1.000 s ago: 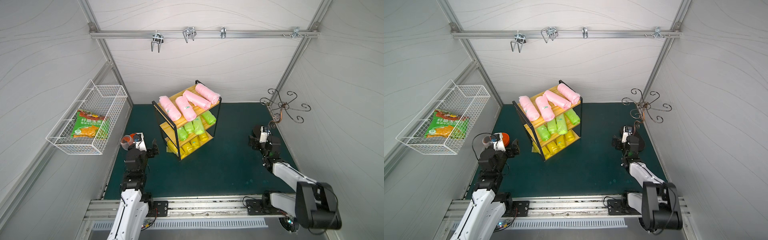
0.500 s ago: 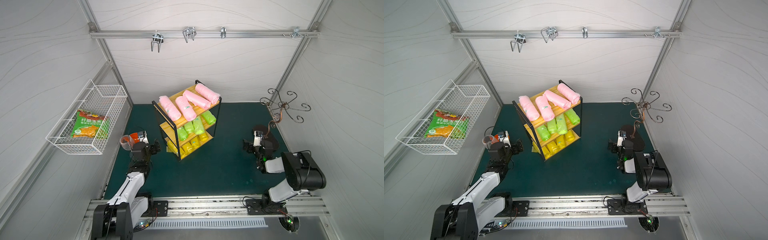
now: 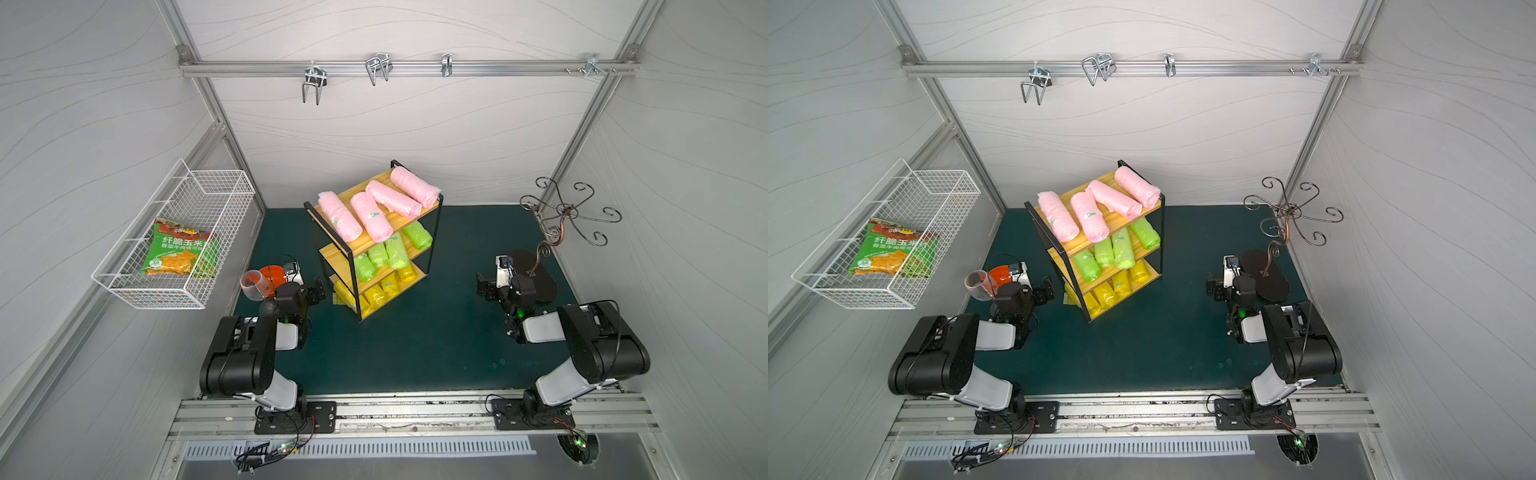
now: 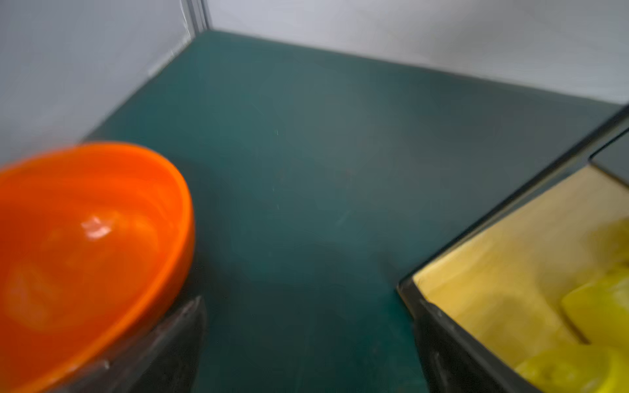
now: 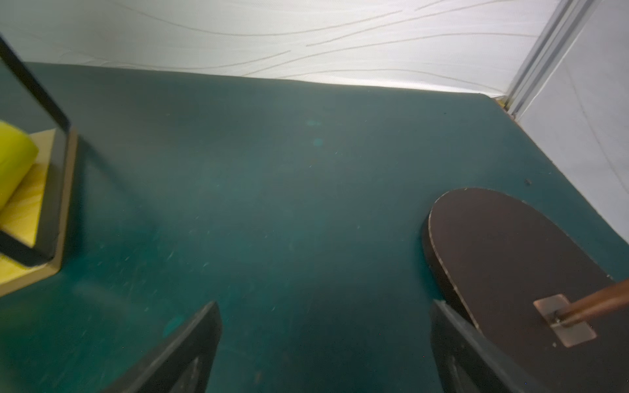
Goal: Sort the rolls of trash bags by color and place them on the shelf
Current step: Reset both arms
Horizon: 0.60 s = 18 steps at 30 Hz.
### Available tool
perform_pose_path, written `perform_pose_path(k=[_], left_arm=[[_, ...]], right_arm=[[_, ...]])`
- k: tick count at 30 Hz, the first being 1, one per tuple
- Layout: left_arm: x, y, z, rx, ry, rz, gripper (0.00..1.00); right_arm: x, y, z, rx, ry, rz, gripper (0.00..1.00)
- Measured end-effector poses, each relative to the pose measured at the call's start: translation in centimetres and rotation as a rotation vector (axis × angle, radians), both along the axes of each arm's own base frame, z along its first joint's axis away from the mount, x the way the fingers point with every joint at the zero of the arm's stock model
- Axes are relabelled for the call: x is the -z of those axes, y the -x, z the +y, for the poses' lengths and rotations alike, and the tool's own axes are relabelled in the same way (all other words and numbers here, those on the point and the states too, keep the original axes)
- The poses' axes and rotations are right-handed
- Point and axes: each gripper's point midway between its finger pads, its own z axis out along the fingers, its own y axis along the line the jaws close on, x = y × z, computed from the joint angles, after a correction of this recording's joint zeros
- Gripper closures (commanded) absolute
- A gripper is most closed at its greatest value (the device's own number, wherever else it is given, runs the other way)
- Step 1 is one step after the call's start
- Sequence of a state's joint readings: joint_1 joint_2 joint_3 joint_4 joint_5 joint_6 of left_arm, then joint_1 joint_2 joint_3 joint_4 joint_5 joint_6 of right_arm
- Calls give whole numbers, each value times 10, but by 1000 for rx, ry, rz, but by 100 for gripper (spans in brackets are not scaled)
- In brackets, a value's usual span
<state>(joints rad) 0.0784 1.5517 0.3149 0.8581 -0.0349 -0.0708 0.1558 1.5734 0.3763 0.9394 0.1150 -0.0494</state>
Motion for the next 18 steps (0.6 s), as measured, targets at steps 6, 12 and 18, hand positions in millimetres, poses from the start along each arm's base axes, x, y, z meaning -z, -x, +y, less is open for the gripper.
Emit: perform_pose_path(k=[6, 12, 18], left_arm=[[-24, -25, -9, 50, -8, -47, 1], [-21, -24, -12, 54, -20, -32, 1], [-20, -24, -13, 56, -28, -29, 1]], right_arm=[[-2, -7, -6, 20, -2, 14, 1], [4, -5, -8, 21, -3, 38, 1], [4, -7, -9, 13, -16, 55, 1]])
